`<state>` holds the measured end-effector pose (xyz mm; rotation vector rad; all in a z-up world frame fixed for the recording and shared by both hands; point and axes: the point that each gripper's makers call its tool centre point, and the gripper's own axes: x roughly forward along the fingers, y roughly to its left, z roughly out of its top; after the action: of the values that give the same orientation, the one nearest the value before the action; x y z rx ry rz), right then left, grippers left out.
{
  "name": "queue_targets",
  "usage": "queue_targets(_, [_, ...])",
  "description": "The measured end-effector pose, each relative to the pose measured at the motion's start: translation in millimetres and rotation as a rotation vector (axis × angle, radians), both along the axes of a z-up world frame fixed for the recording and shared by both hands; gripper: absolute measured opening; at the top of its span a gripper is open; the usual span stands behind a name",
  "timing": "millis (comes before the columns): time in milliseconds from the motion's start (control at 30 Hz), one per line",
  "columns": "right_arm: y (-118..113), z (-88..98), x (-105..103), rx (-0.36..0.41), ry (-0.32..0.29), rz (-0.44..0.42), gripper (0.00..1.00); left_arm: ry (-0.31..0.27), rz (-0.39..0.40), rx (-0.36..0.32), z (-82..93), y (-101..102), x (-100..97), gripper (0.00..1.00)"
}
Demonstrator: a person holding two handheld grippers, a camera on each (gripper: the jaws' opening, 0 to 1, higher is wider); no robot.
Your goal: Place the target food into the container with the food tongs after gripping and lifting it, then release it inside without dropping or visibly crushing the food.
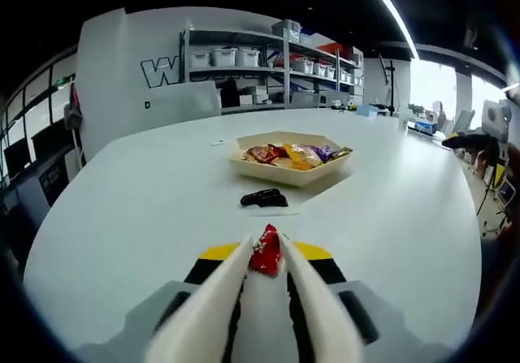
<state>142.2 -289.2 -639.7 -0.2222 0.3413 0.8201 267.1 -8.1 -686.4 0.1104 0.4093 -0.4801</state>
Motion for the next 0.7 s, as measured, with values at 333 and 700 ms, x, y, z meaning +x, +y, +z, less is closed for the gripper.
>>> queue_targets(333, [-3,1.2,0,-0.002,-0.002,-0.001,0.99,-0.014,0.007,-0.012,16.2,0,4.5,0.19])
queue_targets(700, [-6,0.5,-2,0.0,0.001,-0.007,0.99,-0.052,-0.013,-0.036,45.3,-14,15.3,0.2])
